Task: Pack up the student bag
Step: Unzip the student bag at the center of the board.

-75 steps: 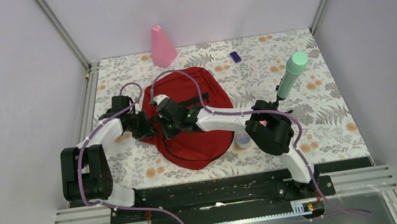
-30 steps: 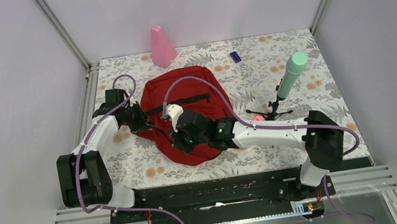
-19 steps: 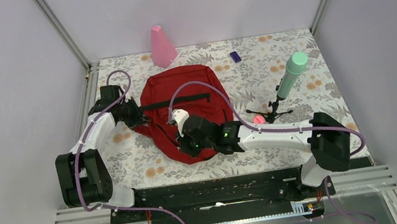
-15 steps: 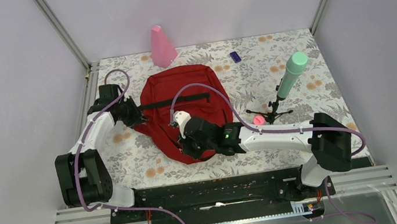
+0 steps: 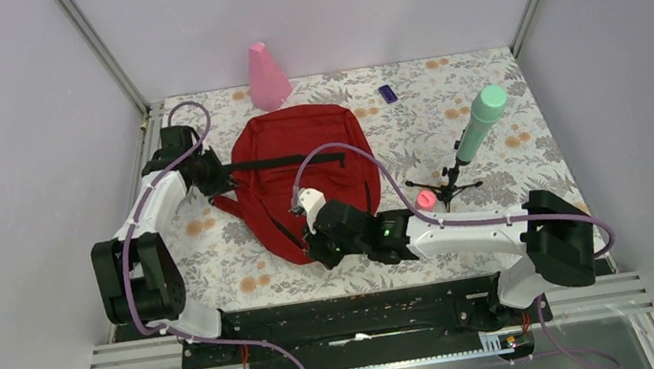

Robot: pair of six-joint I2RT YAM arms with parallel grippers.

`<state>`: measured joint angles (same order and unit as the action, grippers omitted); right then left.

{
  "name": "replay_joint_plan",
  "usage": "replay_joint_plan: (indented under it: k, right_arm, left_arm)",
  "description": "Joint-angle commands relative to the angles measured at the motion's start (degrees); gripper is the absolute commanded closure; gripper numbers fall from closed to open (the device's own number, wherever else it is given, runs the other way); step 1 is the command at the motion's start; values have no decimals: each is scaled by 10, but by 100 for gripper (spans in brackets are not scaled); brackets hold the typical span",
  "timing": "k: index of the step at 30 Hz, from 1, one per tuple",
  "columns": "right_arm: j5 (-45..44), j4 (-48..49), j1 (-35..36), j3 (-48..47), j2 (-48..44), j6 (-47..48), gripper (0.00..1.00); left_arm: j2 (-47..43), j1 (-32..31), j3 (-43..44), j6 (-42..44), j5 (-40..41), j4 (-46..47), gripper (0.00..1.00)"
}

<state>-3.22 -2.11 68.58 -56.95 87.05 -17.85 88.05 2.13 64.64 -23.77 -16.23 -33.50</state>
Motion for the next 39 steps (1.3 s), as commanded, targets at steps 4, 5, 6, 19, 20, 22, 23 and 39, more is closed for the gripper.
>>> replay_joint_plan:
  k: [4,5,6,19,20,22,23,39]
  right_arm:
    - [7,55,13,-2,5,-23,100]
    - [9,57,13,-6,10,-23,100]
    - [10,58,13,-11,13,-22,100]
    - [8,59,14,-63,58,-1,100]
    - [9,59,14,-65,59,-1,100]
    - [10,59,14,-68,61,-1,100]
    - [10,60,14,-67,62,-2,100]
    - [10,51,14,-66,69,1,100]
  left_arm:
    - [-33,6,17,28,49,47,42]
    - [-46,2,12,30,62,43,31]
    - [-58,-4,9,33,79,37,25]
    - [-252,-133,-188,-79,109,-11,15]
    - [-265,-141,-199,-90,106,-16,15]
    - [-290,-148,-219,-108,97,-27,14]
    - [-302,-151,-229,-116,92,-32,14]
    - [-322,-156,-304,-172,7,34,42]
